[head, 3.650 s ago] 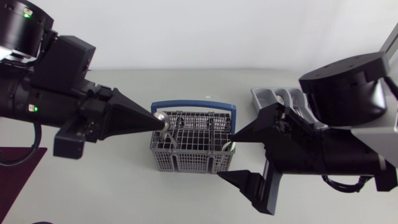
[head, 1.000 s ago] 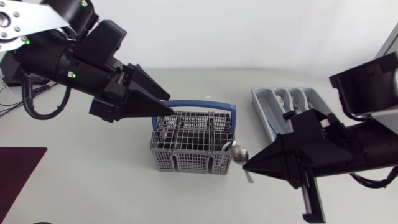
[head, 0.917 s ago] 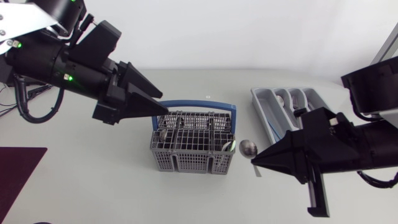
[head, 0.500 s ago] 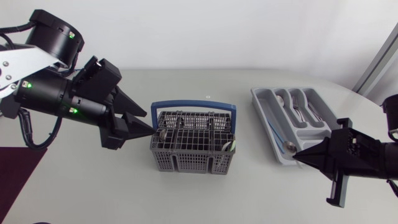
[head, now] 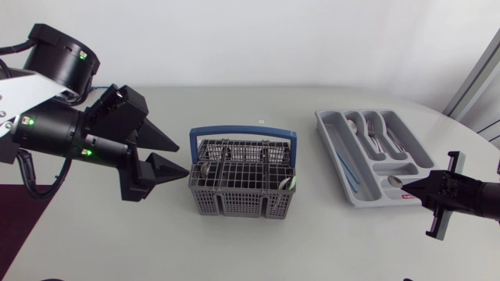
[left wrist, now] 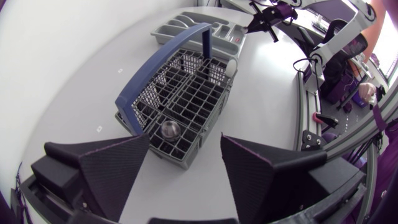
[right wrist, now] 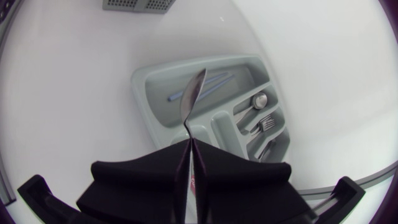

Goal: Unload the cutlery basket into the drawer organizer.

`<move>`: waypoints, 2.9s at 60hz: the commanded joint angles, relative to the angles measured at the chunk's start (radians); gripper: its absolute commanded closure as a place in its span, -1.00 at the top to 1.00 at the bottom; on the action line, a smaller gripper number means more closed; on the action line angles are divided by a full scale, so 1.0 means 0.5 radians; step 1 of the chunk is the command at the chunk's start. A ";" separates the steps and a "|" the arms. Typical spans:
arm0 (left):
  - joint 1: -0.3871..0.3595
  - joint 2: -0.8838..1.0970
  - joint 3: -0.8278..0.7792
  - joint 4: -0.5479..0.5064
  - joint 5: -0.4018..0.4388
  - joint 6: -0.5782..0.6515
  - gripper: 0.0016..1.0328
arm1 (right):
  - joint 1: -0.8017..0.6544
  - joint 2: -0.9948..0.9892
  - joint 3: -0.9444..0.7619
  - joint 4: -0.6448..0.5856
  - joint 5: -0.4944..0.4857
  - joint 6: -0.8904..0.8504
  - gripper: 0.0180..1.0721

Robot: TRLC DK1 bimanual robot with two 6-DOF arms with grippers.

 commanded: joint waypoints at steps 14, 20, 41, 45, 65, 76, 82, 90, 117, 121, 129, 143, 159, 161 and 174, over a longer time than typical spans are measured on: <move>0.016 -0.004 -0.034 0.024 -0.021 0.074 0.90 | -0.030 0.406 0.027 0.467 0.207 -0.277 -0.89; 0.016 -0.001 -0.028 0.024 -0.040 0.083 0.90 | -0.034 0.464 0.021 0.623 0.259 -0.317 -0.89; -0.005 0.017 -0.012 0.017 -0.055 0.074 0.90 | -0.049 0.633 -0.092 1.004 0.419 -0.526 -0.89; -0.005 0.014 -0.012 0.014 -0.055 0.074 0.90 | -0.049 0.630 -0.111 1.004 0.443 -0.538 -0.89; -0.018 -0.007 -0.006 -0.010 -0.058 0.071 0.90 | -0.046 0.526 -0.144 0.997 0.489 -0.474 0.49; -0.058 -0.041 -0.003 -0.026 -0.092 0.065 0.90 | -0.030 0.274 -0.092 0.783 0.455 -0.293 0.87; -0.067 -0.041 0.021 -0.044 -0.104 0.065 0.90 | 0.016 0.029 -0.016 0.430 0.370 -0.115 0.89; -0.122 -0.038 0.052 -0.056 -0.178 0.043 0.90 | 0.166 -0.232 -0.006 0.132 0.330 0.088 0.90; -0.140 0.082 0.080 -0.087 -0.386 -0.205 0.90 | 1.105 -0.514 0.359 -0.665 0.403 1.290 0.90; -0.119 0.076 0.052 -0.087 -0.386 -0.202 0.90 | 1.307 -0.517 0.448 -0.745 0.437 1.502 0.89; -0.085 0.060 0.006 -0.087 -0.386 -0.196 0.90 | 1.718 -0.487 0.635 -0.865 0.498 1.901 0.83; -0.012 0.042 -0.058 -0.072 -0.383 -0.181 0.90 | 2.258 -0.180 0.960 -0.917 0.560 2.441 0.83; 0.035 0.033 -0.098 -0.053 -0.359 -0.159 0.90 | 2.522 0.188 1.258 -0.917 0.557 2.803 0.83; 0.053 0.033 -0.104 -0.053 -0.353 -0.141 0.90 | 2.544 0.231 1.282 -0.914 0.557 2.843 0.83; 0.087 0.036 -0.147 -0.013 -0.334 -0.126 0.90 | 2.626 0.477 1.393 -0.902 0.544 2.996 0.83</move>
